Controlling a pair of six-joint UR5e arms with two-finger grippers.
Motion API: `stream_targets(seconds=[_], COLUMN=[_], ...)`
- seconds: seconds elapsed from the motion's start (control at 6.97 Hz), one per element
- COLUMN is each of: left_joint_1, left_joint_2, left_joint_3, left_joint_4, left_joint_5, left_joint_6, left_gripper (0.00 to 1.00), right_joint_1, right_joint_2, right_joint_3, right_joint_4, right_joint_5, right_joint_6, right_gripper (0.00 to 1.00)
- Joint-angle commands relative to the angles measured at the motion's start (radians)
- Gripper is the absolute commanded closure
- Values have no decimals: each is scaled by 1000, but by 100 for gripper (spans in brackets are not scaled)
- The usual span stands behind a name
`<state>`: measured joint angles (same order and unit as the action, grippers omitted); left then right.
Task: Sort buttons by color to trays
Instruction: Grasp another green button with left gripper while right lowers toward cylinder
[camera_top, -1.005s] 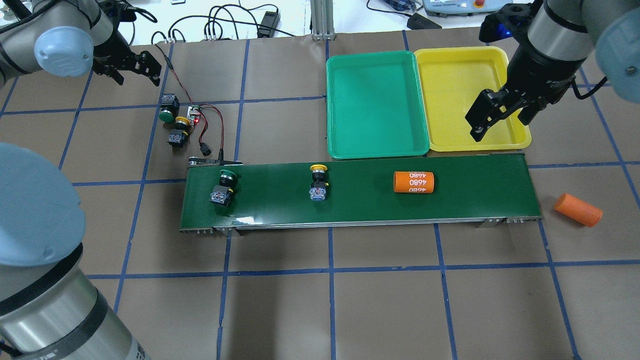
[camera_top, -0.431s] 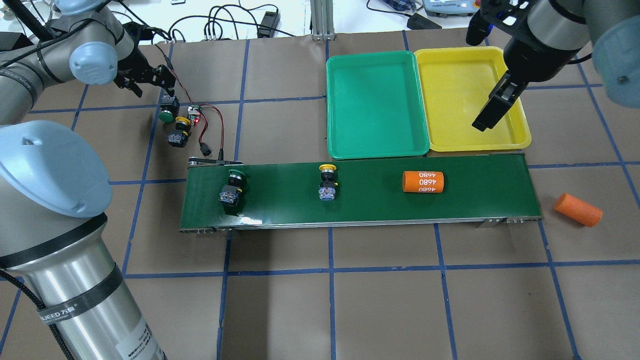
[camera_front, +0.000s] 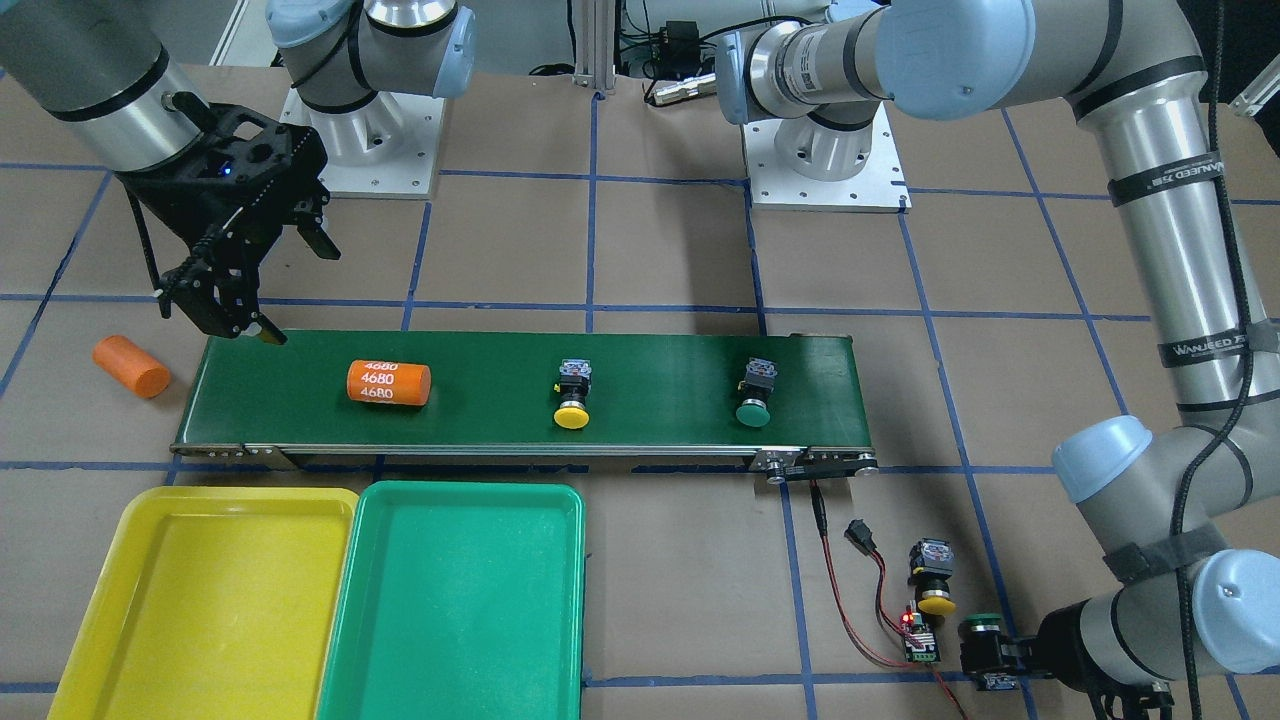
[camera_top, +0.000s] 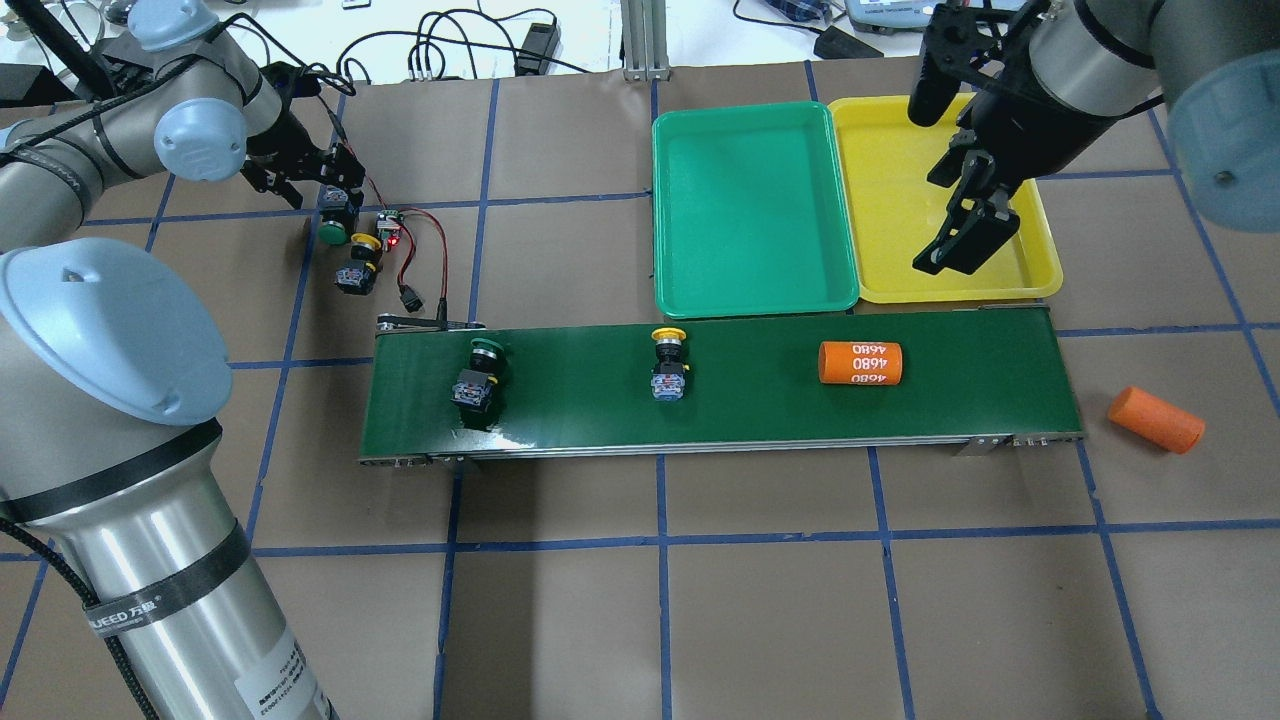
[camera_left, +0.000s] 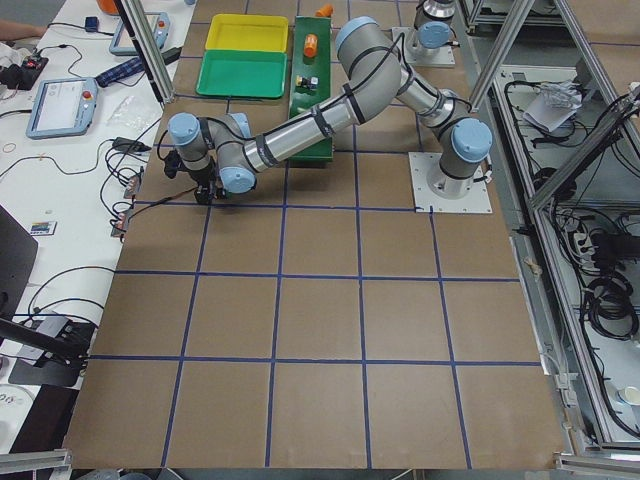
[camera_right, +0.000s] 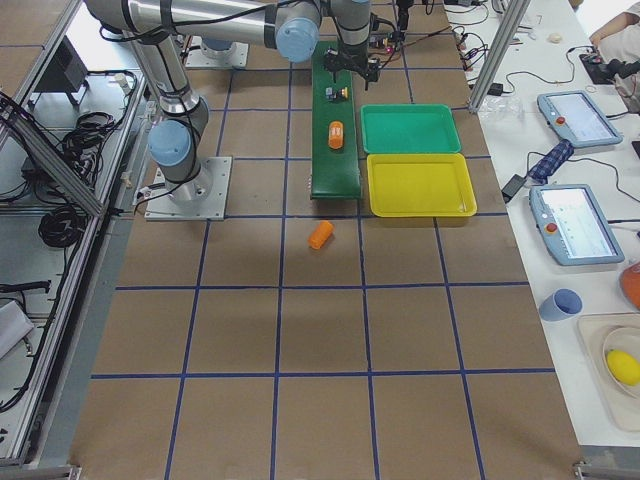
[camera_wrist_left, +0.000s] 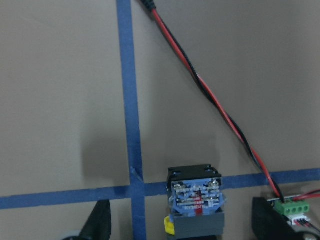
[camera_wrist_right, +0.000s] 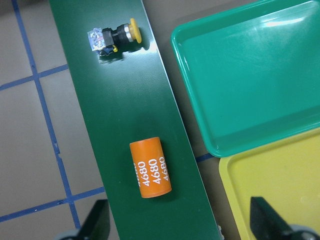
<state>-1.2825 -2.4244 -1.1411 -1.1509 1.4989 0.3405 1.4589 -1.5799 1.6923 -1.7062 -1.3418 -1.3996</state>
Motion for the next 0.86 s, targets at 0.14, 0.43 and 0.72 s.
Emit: stream_targets(seconds=[0.14,0.43,0.72], left_joint_1=[0,3,-4], left_joint_2=[-13,-7,101], left_joint_3=[6,17,43], left_joint_4=[-9,-45,-259], left_joint_5=[14,32,35], left_joint_6=[-3,-12,-14], left_gripper=[100,100,100], right_joint_1=[1,0,0], right_joint_2=[9,101,122], right_joint_3=[124,156,145], right_joint_4=[0,-1,-15], right_joint_5=[4,6,1], right_joint_6=[-105,-189,-226], right_gripper=[0,0,0])
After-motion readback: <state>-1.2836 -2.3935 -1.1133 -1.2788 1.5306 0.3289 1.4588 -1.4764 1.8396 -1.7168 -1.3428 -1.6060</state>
